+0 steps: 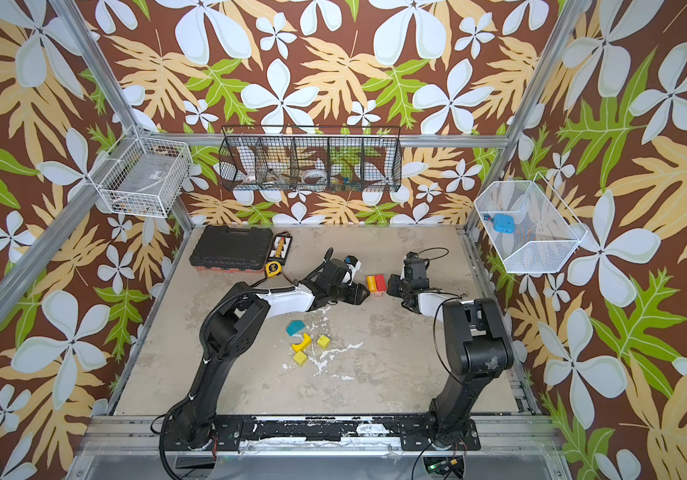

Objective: Build the wood block tower

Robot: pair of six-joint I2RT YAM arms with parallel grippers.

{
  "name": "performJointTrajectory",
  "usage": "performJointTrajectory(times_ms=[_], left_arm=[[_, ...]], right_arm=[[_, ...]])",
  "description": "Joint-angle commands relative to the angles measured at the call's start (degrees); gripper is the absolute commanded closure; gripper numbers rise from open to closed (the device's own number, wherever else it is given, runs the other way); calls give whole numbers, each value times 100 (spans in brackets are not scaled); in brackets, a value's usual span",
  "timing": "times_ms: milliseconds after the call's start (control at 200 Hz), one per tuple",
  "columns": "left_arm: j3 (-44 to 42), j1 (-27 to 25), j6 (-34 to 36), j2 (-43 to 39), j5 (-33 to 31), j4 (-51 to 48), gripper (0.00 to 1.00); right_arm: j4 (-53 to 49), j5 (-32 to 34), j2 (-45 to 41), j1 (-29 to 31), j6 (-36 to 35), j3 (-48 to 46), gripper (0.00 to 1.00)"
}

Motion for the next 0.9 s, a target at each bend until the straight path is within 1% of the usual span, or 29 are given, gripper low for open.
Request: performJointTrajectory(times_ms=[0,110,425,696,896], left_arm=[[39,-11,0,-1,36,5,42],[-23,-12,-6,-51,56,36,42],[59,-12,22,-76,23,-21,43],[-6,-4,35,-464,-582,-2,45],[339,-4,66,-220,-863,-234,46]], right_arm=[[-61,30,105,80,-93,130,47],[-156,67,191,119,-134,246,48],[-127,236,128,119,-71,191,48],[-114,281,131,121,-54,198,48],[-114,308,145,119,-45,216,48]])
